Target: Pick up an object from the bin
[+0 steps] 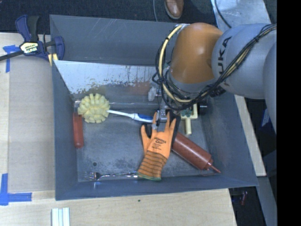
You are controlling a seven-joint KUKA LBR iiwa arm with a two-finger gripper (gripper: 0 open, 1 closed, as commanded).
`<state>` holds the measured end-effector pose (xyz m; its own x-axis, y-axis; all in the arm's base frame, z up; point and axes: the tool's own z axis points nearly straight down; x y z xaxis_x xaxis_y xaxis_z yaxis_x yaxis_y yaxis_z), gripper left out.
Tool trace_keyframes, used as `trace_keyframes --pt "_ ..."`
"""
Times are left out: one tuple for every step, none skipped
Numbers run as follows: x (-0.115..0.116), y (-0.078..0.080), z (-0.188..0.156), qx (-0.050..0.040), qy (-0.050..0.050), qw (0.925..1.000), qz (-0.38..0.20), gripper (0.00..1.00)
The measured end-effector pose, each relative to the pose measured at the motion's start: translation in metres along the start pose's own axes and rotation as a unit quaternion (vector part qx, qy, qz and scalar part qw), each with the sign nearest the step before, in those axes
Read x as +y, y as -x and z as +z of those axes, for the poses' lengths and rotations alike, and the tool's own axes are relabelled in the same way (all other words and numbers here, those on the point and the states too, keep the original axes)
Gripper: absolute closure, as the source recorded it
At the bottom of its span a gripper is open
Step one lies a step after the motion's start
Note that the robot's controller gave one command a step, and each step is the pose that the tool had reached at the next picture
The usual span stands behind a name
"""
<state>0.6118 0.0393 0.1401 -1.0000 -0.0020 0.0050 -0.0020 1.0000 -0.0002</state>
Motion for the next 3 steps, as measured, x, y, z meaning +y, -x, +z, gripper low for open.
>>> trace_keyframes --pt "0.000 0.002 -0.005 -0.0041 0.000 1.0000 0.001 0.00" --pt "-0.065 -0.028 0.072 -0.0024 0.001 0.9986 0.053 0.00" --pt "-0.070 -0.034 0.015 -0.0139 0.001 0.9997 -0.022 0.00"
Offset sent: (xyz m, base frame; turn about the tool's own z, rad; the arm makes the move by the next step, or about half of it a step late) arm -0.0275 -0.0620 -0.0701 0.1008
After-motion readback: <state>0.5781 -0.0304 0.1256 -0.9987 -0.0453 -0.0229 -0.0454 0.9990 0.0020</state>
